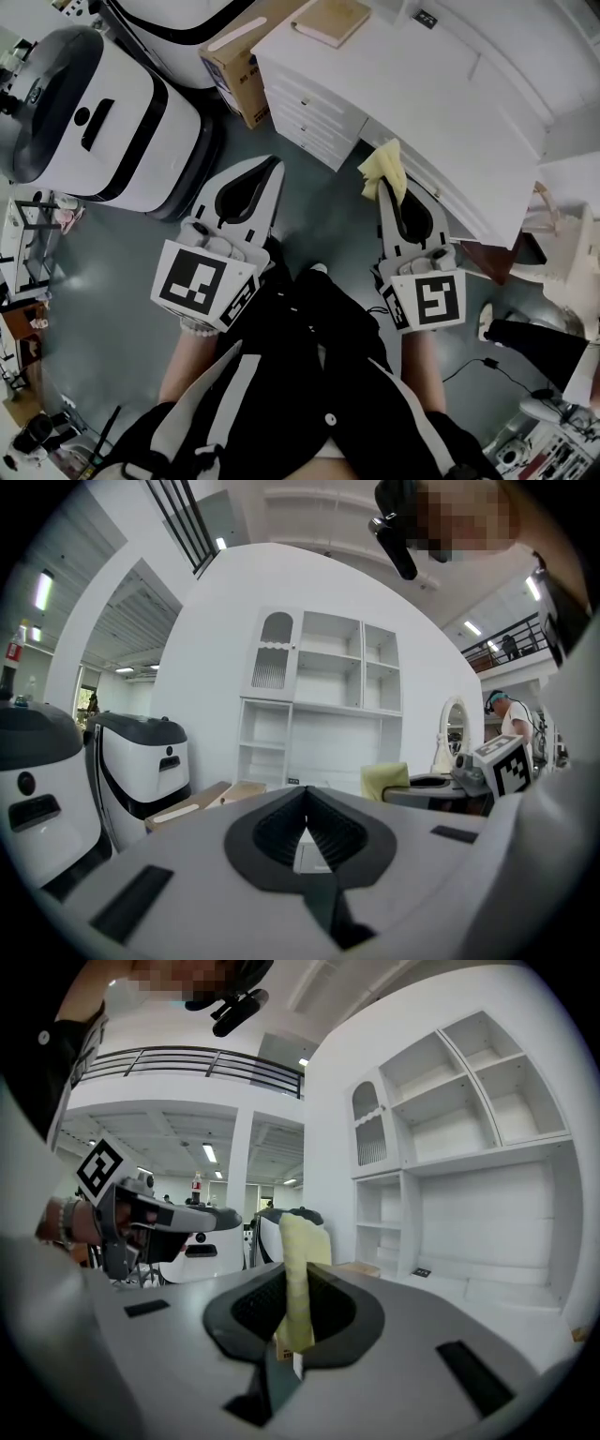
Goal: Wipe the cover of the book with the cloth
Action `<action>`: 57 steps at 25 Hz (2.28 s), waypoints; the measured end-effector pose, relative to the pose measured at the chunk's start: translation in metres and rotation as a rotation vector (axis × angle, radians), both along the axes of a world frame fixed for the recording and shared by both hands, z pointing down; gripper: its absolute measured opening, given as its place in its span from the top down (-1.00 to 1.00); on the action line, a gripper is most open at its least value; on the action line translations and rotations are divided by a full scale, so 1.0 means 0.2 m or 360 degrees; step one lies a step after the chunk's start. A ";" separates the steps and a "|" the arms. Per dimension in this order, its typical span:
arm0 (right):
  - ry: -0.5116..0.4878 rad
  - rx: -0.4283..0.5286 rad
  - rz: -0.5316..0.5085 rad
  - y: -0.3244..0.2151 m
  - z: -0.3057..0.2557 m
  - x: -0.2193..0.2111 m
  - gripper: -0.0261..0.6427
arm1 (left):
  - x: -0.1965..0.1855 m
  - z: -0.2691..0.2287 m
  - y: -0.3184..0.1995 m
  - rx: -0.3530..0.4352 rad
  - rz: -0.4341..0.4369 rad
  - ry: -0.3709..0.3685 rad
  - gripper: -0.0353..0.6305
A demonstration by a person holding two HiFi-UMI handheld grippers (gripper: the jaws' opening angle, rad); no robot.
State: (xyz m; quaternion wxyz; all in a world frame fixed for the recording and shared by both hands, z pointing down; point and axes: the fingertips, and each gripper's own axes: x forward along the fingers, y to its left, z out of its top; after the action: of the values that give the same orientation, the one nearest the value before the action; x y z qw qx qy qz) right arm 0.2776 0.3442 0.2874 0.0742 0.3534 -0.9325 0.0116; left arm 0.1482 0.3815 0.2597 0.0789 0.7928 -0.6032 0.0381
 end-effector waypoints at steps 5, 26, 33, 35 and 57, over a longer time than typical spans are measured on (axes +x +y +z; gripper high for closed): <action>-0.0001 -0.0001 -0.0008 -0.08 -0.03 -0.23 0.81 | -0.22 -0.03 -0.09 0.0005 0.0006 -0.0005 0.89; 0.0084 -0.0003 0.0144 -0.25 -0.02 -1.06 0.81 | -1.10 -0.01 -0.34 0.0027 0.0132 0.0025 0.89; 0.0140 0.0006 0.0216 -0.23 -0.03 -1.14 0.81 | -1.22 -0.02 -0.37 0.0052 0.0192 0.0054 0.89; 0.0175 -0.0006 0.0229 -0.22 -0.01 -1.11 0.81 | -1.23 -0.01 -0.37 0.0049 0.0190 0.0070 0.89; 0.0124 -0.0012 0.0212 -0.70 0.01 -1.16 0.81 | -1.23 0.03 -0.77 0.0027 0.0185 0.0057 0.89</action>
State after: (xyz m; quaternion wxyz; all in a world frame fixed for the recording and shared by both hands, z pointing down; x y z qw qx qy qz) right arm 0.0465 0.2047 0.2887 0.1109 0.4146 -0.9032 0.0064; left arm -0.0974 0.2274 0.2649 0.0808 0.8276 -0.5549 0.0233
